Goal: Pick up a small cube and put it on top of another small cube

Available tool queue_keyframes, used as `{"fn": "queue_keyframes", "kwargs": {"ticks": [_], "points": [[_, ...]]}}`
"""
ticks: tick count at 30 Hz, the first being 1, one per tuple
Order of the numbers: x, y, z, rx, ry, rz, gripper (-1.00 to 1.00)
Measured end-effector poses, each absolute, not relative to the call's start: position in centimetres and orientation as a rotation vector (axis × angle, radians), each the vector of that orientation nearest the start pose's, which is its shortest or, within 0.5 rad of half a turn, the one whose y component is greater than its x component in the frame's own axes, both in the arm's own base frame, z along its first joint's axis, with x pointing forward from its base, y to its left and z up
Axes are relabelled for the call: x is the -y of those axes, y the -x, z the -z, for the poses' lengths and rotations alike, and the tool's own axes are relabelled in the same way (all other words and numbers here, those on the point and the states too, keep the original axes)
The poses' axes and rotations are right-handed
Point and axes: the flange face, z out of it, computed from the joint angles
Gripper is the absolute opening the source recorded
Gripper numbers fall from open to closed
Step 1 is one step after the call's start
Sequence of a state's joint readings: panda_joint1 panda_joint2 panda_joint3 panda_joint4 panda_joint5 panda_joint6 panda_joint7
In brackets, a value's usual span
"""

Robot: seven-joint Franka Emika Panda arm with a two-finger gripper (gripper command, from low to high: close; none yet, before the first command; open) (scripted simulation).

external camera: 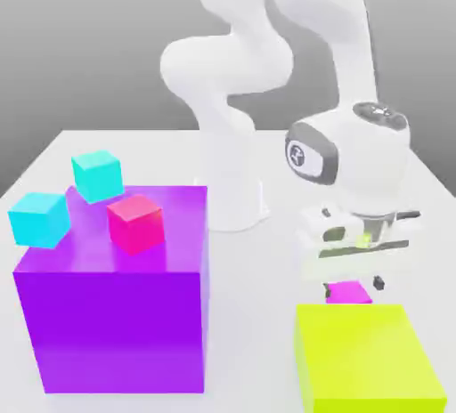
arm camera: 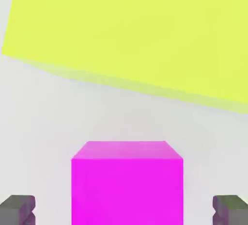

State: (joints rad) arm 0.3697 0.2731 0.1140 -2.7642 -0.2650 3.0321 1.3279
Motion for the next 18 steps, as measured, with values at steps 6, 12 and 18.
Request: {"fn": "queue_keyframes", "kwargs": {"ticks": [6,12,18], "points": [[-19.4,-31.8,-13.1,-0.905,3.006,0.000,-1.00],[-19.5,-31.9,-17.5,-0.906,3.006,0.001,-1.00],[-14.1,-37.0,-23.6,-1.205,2.913,0.016,-1.00]]}}
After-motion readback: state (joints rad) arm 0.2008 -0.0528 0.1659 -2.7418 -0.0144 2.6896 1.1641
